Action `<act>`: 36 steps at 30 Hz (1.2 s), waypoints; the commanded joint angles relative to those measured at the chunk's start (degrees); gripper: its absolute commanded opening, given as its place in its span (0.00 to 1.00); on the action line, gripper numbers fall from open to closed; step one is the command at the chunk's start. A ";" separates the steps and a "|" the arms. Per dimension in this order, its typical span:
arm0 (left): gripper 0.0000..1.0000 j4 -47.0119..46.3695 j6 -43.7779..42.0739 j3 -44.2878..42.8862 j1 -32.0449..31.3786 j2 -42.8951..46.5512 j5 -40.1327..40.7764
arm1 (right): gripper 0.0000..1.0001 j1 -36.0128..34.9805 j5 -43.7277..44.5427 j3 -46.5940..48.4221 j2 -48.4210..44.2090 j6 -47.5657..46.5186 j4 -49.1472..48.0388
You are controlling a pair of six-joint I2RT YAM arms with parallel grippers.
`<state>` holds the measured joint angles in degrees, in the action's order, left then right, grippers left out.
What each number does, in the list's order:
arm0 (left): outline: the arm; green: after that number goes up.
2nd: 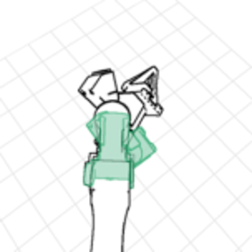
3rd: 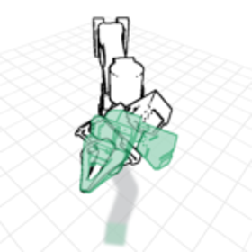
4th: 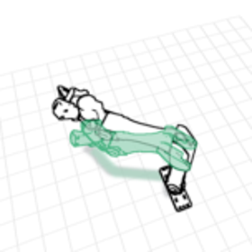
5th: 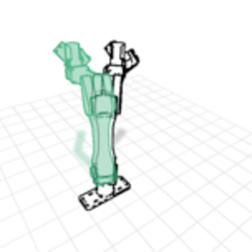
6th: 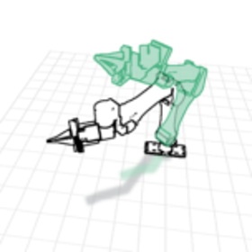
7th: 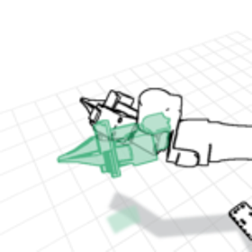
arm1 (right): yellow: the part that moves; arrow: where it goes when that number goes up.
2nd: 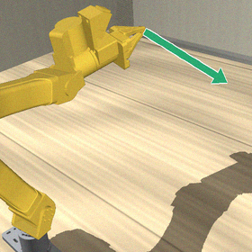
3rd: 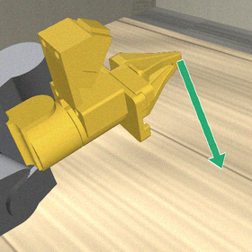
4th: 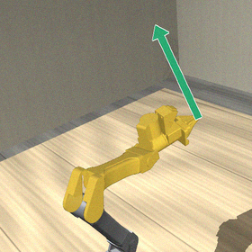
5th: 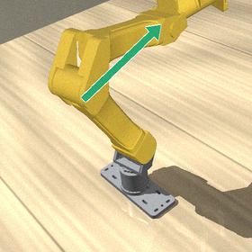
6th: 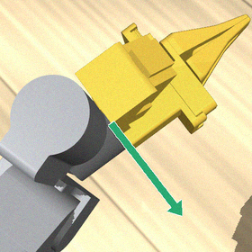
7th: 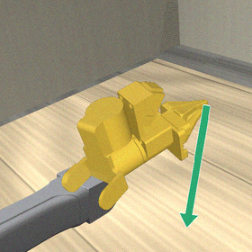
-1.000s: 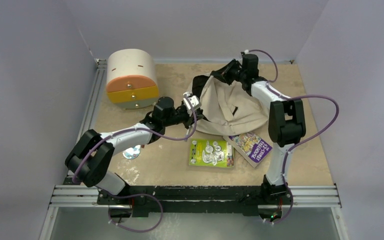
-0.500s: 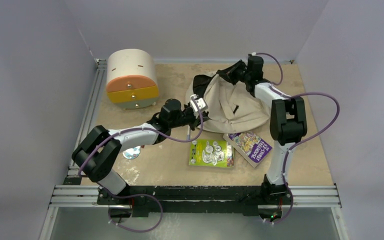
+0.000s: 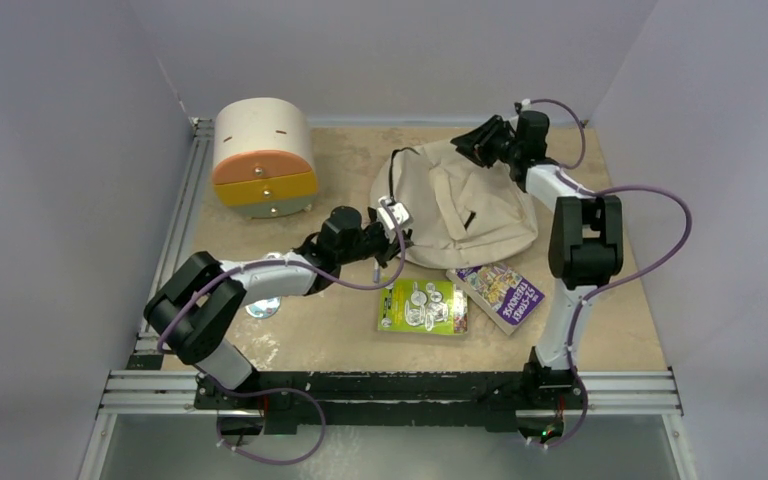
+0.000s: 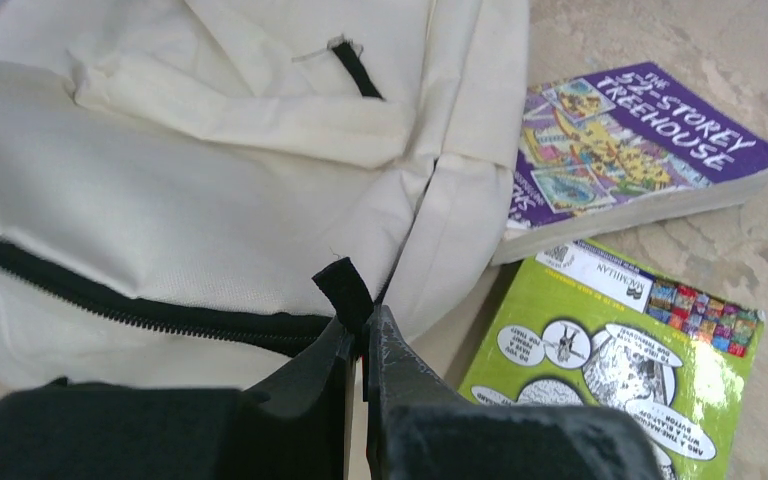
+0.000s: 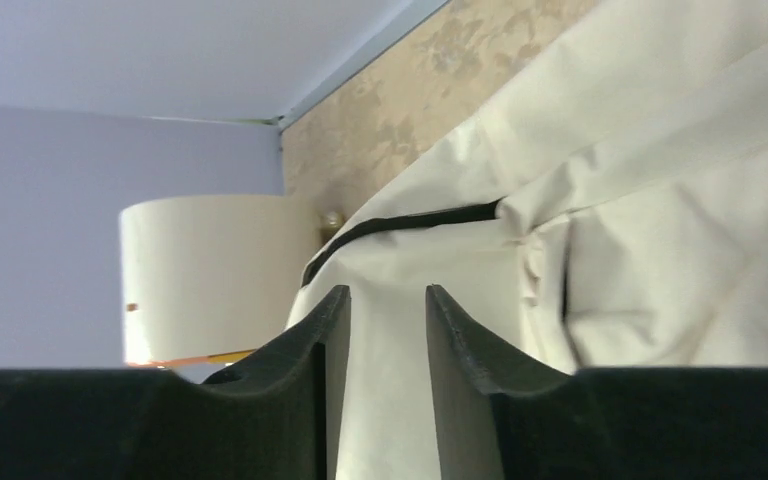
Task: Pack the student bag
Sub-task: Unzip the student bag at the center of the board.
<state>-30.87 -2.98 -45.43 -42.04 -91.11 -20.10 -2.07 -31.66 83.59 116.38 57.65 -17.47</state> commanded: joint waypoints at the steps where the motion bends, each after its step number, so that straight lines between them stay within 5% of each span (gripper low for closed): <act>1: 0.00 -4.06 2.54 3.59 -0.67 0.51 1.77 | 0.39 0.60 1.23 1.22 -4.92 -11.60 3.58; 12: 0.00 -20.42 6.61 14.42 -0.70 1.14 7.06 | 0.46 -12.34 11.33 12.22 -7.48 -25.72 23.45; 24: 0.00 -20.55 5.89 14.47 -0.69 0.54 6.49 | 0.66 -24.38 20.57 18.46 -2.74 -29.80 38.99; 36: 0.00 -20.15 5.49 13.67 -0.67 -0.01 5.78 | 0.71 -30.07 21.15 18.35 -0.76 -30.40 45.07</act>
<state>-47.66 2.44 -31.16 -42.46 -91.07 -13.65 -30.04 -9.76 100.71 116.31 28.38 25.87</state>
